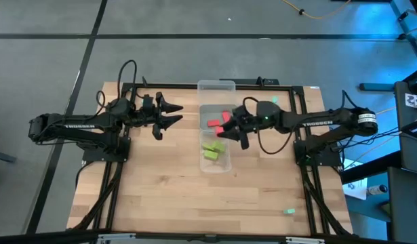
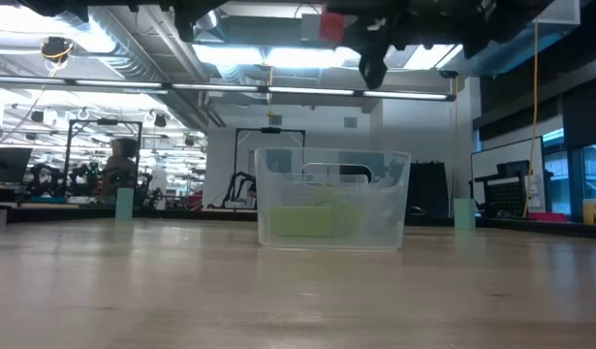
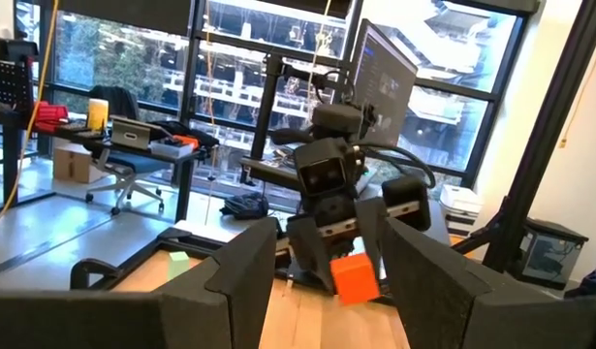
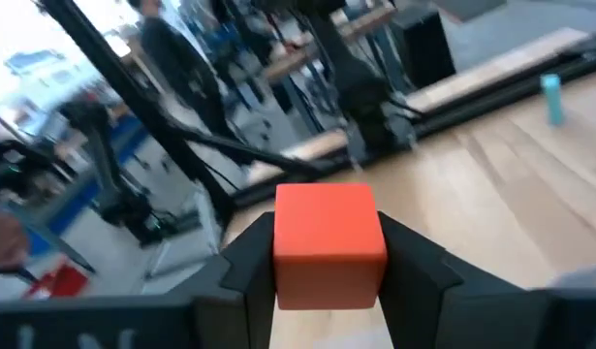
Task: Sort & place blocks by color
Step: Put the orange block into the gray bin
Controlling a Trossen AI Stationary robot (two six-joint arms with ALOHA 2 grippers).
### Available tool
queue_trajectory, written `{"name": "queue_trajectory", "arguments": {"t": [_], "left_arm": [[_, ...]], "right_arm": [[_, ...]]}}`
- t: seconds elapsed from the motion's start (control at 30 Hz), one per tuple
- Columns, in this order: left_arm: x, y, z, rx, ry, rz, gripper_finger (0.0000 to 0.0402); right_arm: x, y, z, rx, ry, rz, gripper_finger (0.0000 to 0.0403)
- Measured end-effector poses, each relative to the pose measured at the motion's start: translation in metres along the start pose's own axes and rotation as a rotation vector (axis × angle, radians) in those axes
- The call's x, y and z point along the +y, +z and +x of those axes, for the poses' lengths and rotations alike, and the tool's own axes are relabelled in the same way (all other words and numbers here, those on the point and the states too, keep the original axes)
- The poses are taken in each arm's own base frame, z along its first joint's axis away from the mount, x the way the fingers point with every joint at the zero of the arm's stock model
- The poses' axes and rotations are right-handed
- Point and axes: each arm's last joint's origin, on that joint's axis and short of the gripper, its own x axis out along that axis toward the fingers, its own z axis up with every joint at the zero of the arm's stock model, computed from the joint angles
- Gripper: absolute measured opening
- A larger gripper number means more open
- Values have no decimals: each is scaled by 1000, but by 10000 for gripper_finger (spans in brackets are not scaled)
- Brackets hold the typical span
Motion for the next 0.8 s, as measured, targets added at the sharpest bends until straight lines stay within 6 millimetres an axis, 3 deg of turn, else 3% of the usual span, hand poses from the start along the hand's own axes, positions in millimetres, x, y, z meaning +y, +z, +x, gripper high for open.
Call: {"name": "queue_trajectory", "arguments": {"t": [0.53,0.8], "left_arm": [[-1,1,0,0,-40,-75,180],[-1,1,0,-1,-33,-69,180]], "right_arm": [[4,41,-4,-212,6,-127,137],[1,42,-5,-208,-3,-138,137]]}}
